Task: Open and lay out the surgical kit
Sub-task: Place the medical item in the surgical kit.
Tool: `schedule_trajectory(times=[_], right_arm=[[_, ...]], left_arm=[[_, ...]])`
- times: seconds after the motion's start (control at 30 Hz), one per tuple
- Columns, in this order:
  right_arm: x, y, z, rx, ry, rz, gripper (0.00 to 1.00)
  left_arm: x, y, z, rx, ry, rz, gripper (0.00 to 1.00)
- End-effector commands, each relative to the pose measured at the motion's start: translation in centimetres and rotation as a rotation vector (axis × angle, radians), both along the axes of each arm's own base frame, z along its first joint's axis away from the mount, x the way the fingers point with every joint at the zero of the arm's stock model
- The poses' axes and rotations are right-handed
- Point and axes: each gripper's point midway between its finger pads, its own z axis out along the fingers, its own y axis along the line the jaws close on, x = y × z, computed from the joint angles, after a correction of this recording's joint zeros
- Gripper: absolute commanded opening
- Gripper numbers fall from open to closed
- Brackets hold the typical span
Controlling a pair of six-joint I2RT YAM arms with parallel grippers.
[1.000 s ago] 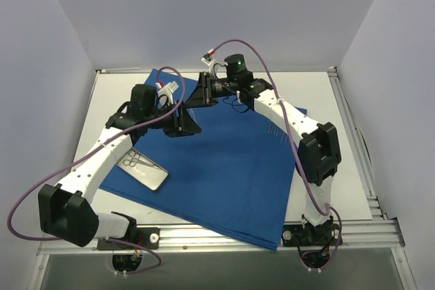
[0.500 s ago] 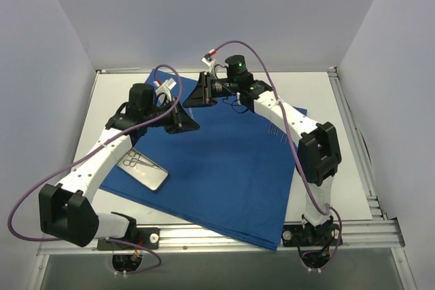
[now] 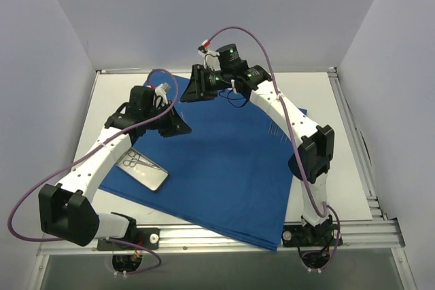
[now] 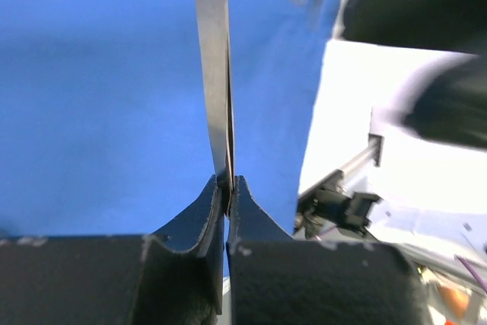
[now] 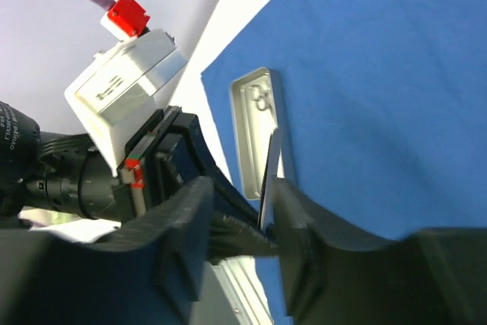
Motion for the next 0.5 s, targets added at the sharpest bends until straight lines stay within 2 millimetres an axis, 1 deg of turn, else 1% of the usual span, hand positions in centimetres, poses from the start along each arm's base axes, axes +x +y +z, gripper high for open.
schedule_trajectory(times=[0.0, 0.03, 0.1, 0.27, 0.47], right_arm=[[-0.4, -1.3, -1.8, -0.172, -0.035, -0.048, 0.4], [-0.4, -1.4, -1.9, -0.189, -0.045, -0.055, 0.45], [-0.6, -1.2, -2.2, -0.225, -0.062, -0.057, 0.48], [-0.9, -0.4, -2.7, -0.284, -0.093, -0.045, 0.48], [-1.1, 0.5, -4.0, -0.301, -0.091, -0.03, 0.43]], left_arm=[[0.9, 1.6, 0.1, 0.088, -0.002, 0.071, 0.02], [0.8, 1.7, 0.0, 0.096, 0.002, 0.073, 0.02], [0.9, 1.7, -0.1, 0.102, 0.005, 0.076, 0.02], [0.9, 1.4, 0.2, 0.091, -0.004, 0.066, 0.02], [0.7, 1.1, 0.5, 0.078, -0.013, 0.053, 0.02]])
